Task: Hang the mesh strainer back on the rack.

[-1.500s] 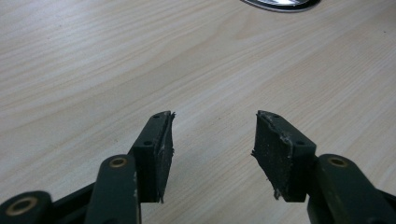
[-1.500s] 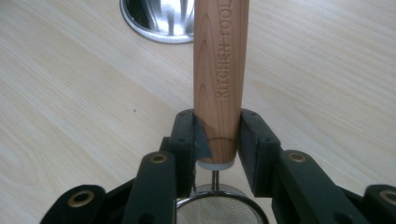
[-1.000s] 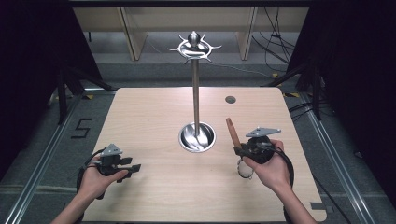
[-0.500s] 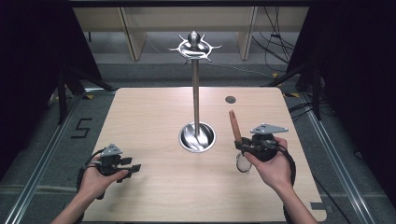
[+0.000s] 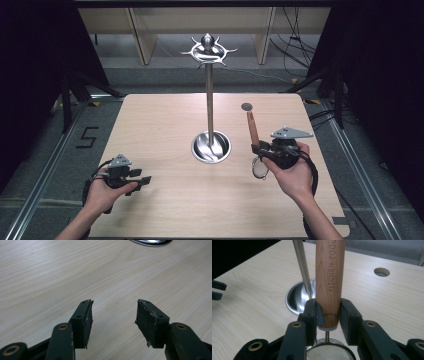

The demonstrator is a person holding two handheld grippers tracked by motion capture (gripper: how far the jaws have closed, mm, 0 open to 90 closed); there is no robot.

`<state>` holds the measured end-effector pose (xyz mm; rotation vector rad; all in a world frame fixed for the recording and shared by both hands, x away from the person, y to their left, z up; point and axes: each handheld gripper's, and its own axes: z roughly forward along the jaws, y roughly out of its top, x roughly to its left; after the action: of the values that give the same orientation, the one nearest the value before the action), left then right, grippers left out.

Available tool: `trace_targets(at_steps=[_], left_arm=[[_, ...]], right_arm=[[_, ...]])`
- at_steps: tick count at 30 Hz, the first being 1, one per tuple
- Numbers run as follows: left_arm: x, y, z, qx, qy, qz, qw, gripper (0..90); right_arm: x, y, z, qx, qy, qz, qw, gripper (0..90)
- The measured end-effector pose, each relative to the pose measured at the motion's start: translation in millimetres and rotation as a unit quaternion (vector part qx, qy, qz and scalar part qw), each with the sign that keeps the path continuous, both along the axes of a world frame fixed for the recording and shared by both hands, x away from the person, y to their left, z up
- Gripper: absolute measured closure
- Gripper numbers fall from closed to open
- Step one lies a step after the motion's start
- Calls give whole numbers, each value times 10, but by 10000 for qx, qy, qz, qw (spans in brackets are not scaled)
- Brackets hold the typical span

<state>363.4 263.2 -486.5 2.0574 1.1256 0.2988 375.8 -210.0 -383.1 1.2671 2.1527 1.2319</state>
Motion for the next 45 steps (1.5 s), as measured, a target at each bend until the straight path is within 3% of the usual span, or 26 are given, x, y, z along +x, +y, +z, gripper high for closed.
trace_targets(at_steps=[5, 6, 7, 8, 9, 11, 12, 15, 16, 17, 19, 24, 25, 28, 35, 36, 37, 39, 40, 45], left_arm=[[4, 9, 0, 58, 0, 25, 10000, 454], [4, 9, 0, 56, -2, 26, 10000, 454], [4, 8, -1, 38, -5, 20, 10000, 454], [3, 9, 0, 26, -10, 14, 10000, 454], [1, 5, -2, -9, -9, 29, 10000, 453], [1, 9, 2, -12, -9, 5, 10000, 453], [1, 10, 2, -13, -8, 8, 10000, 453], [0, 11, 2, -13, -12, 7, 10000, 453], [-1, 11, 3, -11, -13, 9, 10000, 453], [-1, 12, 4, -9, -16, 7, 10000, 453], [-1, 13, 5, -13, -20, 9, 10000, 452], [-1, 16, 7, -18, -14, 6, 10000, 452], [-1, 15, 7, -24, -19, 12, 10000, 452], [-1, 16, 6, -30, -22, 15, 10000, 452], [-2, 14, 6, -7, -49, 89, 9999, 452], [-6, 16, 13, 43, -47, 94, 9999, 452], [-3, 15, 7, -30, -43, 68, 10000, 452], [-8, 13, 14, 0, -43, 97, 9999, 452], [-1, 17, 7, -40, -38, 64, 10000, 452], [-1, 18, 10, -52, -40, 58, 10000, 452]], right_arm=[[13, 0, 73, 90, -57, 16, 9999, 693], [28, -16, 85, -24, -182, 60, 9998, 693], [31, -7, 82, 52, -284, -19, 9996, 693], [16, -3, 104, 102, -156, -38, 9998, 693], [30, -17, 111, 44, -253, 12, 9997, 693], [24, -6, 130, 119, -213, -9, 9997, 693], [42, -20, 143, 0, -371, 23, 9993, 693], [27, 7, 161, 172, -194, -8, 9997, 693], [58, -8, 160, 86, -389, 105, 9992, 693], [41, 10, 189, 164, -241, 33, 9996, 693], [41, 18, 193, 176, -247, 28, 9995, 693], [59, 26, 233, 99, -391, 44, 9992, 693], [54, 34, 244, 170, -302, 43, 9994, 693], [70, 34, 259, 116, -490, 13, 9987, 693], [71, 48, 316, 134, -444, 29, 9989, 693], [87, 52, 320, 176, -524, 99, 9984, 693], [87, 52, 320, 176, -524, 99, 9984, 693], [68, 66, 336, 175, -443, 0, 9989, 693], [87, 58, 352, 110, -548, 74, 9984, 693], [95, 77, 366, 179, -592, 83, 9981, 693]])
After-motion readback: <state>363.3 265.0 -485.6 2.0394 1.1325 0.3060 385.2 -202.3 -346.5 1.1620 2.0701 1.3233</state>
